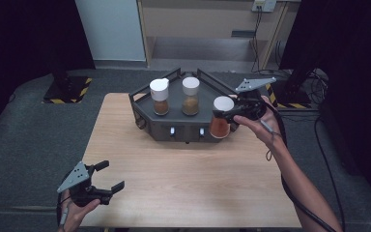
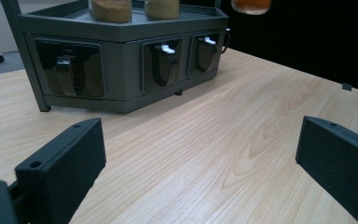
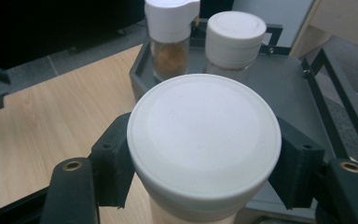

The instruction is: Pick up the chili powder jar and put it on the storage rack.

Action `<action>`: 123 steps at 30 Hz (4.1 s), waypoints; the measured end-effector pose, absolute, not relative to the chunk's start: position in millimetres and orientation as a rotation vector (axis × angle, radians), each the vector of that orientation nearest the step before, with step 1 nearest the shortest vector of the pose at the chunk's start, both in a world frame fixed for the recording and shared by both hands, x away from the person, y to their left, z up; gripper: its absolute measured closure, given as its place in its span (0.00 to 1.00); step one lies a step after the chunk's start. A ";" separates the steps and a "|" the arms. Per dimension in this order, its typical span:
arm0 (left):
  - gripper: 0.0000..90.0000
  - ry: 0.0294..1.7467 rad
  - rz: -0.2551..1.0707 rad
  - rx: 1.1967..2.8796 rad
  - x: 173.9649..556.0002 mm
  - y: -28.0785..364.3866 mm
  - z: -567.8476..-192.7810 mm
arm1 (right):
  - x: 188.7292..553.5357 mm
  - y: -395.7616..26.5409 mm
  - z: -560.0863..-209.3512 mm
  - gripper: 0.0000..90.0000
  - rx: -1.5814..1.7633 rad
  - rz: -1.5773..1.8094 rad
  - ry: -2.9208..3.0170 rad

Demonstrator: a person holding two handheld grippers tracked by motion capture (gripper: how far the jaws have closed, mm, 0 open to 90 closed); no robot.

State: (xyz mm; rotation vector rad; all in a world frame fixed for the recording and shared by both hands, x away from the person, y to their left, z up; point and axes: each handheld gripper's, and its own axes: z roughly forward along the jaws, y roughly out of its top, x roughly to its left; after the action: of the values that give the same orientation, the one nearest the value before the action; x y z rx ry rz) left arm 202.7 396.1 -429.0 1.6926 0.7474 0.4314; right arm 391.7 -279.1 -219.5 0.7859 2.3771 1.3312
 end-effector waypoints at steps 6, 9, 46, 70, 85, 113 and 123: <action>0.01 0.747 0.431 1.693 202.7 396.1 -429.0 | 401.1 -272.0 -216.6 0.38 0.830 1.311 2.343; 0.01 0.747 0.431 1.692 202.7 396.2 -429.1 | 404.6 -265.4 -214.5 0.38 0.854 1.282 2.318; 0.01 0.747 0.423 1.692 203.8 396.6 -429.9 | 460.4 -246.0 -222.0 0.38 1.031 1.195 2.211; 0.01 0.750 0.424 1.689 203.8 397.0 -430.3 | 481.0 -240.4 -239.3 0.38 1.074 1.143 2.235; 0.01 0.746 0.424 1.694 203.9 396.4 -429.8 | 479.6 -252.8 -250.8 0.29 1.117 1.221 2.199; 0.01 0.743 0.423 1.703 204.3 395.2 -428.8 | 403.6 -295.3 -194.6 0.09 0.882 1.462 2.142; 0.01 0.744 0.422 1.705 204.5 395.0 -428.7 | 368.2 -307.9 -199.1 0.09 0.801 1.486 2.162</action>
State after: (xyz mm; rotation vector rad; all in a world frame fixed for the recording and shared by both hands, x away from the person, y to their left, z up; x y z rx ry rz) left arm 204.5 395.0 -428.7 1.7048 0.7440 0.4215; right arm 368.2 -307.9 -199.1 0.8010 2.1617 1.4863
